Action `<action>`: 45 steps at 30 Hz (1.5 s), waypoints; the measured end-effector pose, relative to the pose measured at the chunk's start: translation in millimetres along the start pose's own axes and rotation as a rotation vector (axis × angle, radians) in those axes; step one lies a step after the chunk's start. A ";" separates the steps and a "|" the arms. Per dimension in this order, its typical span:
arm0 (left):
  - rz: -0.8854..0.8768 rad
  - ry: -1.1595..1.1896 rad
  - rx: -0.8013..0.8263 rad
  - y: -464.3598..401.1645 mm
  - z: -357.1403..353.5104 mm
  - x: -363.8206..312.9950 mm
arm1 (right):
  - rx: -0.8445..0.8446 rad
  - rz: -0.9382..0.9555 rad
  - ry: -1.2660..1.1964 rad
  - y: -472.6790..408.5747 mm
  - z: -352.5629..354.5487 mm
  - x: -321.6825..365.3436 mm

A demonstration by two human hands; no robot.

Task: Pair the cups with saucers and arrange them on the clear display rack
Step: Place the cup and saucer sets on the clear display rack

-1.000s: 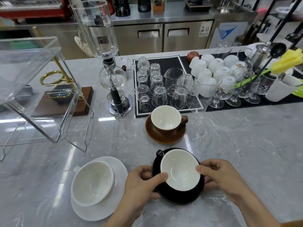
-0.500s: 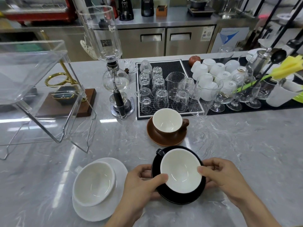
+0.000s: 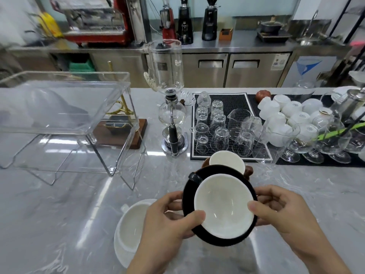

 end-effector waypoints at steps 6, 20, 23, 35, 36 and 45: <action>-0.112 -0.001 -0.057 5.2 27.7 -38.1 | 0.008 0.101 -0.008 1.2 -30.0 39.6; -0.478 -0.130 -0.157 36.2 114.6 -153.9 | 0.055 0.409 0.079 3.2 -115.1 150.3; -0.531 -0.124 -0.190 37.0 134.2 -178.0 | 0.072 0.453 0.075 5.5 -141.3 180.3; -0.478 -0.116 -0.217 -18.9 242.5 -254.8 | 0.320 0.457 0.144 -49.0 -275.6 267.1; -0.458 -0.132 -0.216 -25.2 250.5 -258.9 | 0.343 0.446 0.164 -56.4 -285.4 271.2; -0.346 -0.206 -0.329 -77.0 301.8 -296.3 | 0.458 0.309 0.267 -118.9 -351.1 296.2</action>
Point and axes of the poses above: each hand's wrist, its own y-axis away from the middle knuckle, its own z-axis out of the back of the hand, x = y × z, the point moved 2 cm from there along -y, towards the middle knuckle, and after that the axes turned 2 degrees about -z, right-handed, at the moved point
